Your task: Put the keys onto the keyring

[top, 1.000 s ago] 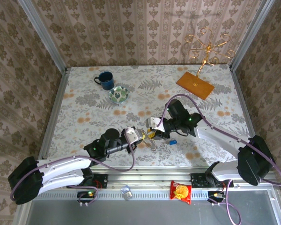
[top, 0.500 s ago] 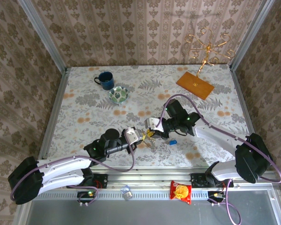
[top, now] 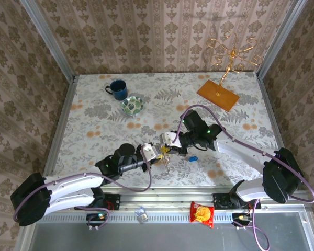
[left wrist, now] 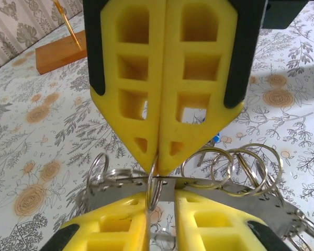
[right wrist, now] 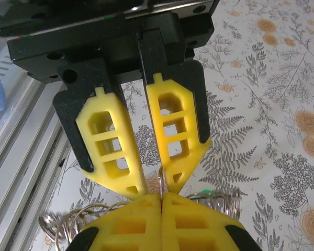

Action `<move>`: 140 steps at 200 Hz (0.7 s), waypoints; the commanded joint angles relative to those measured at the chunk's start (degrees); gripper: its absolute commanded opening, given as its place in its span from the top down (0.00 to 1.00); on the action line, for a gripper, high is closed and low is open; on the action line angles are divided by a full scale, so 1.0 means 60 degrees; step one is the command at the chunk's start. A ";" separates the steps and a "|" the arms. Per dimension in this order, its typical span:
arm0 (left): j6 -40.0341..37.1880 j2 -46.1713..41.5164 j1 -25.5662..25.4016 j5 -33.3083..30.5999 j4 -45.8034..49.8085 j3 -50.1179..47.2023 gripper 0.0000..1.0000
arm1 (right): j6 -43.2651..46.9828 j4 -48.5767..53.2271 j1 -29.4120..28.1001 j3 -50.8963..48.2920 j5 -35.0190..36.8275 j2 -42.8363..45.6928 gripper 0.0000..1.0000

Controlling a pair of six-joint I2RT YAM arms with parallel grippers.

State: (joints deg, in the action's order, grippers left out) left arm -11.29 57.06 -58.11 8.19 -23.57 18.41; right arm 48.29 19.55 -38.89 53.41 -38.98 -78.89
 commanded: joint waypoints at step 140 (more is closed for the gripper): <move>-0.0726 -0.0131 -0.0044 0.0591 -0.0560 0.0185 1.00 | -0.0114 0.0152 -0.0004 0.0122 0.0116 0.0187 0.70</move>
State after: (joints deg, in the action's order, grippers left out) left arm -14.66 56.90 -58.11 9.87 -23.64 18.50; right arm 50.70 23.73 -40.23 56.14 -36.23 -80.73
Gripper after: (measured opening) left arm 0.059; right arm 0.219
